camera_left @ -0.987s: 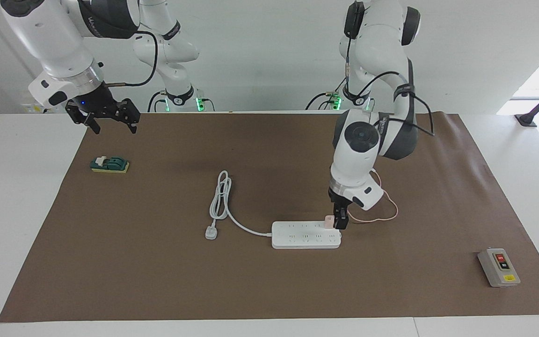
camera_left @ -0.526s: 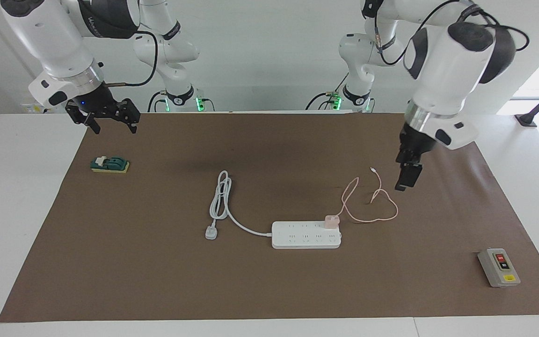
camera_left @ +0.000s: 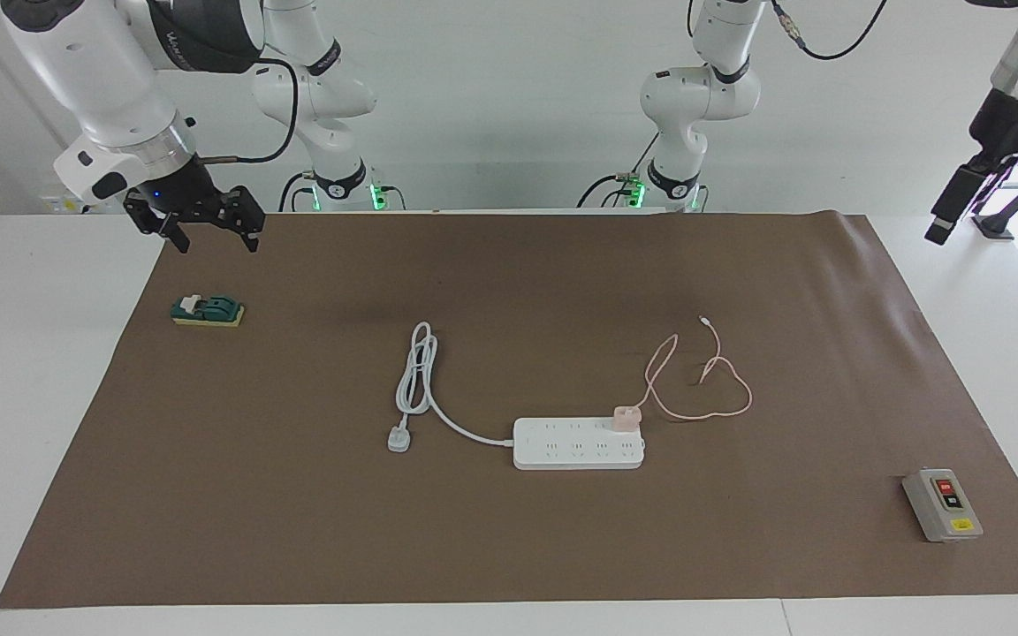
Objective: Plug charger into power strip
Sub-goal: 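Open the left gripper and withdraw it from the plugged charger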
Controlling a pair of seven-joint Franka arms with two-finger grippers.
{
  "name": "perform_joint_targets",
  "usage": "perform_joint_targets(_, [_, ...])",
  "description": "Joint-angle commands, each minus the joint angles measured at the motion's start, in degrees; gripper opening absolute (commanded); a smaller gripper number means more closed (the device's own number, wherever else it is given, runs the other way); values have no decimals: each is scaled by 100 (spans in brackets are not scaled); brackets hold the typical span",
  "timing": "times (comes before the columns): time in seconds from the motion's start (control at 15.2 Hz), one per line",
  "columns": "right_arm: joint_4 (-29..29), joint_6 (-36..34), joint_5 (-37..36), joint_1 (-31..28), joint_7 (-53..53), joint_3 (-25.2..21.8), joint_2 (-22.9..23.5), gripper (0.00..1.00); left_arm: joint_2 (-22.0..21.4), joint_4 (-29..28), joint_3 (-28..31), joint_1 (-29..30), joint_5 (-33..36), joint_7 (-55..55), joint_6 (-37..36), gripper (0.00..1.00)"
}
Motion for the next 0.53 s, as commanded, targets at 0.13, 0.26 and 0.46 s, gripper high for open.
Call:
perform_joint_targets(0.13, [-76,-21,-116,-36,-68,32,-75,100,-811,-645,-103,-17,72,489,-376,93])
perform_joint_targets(0.26, [-76,-21,-116,-36,-68,32,-75,100,-1310,-1265,-103,0,63,850,-116,92])
perform_joint_targets(0.46, [-76,-21,-116,-36,-68,32,-75,100,-1358,-1507,-155,-34,54,1343,45,100])
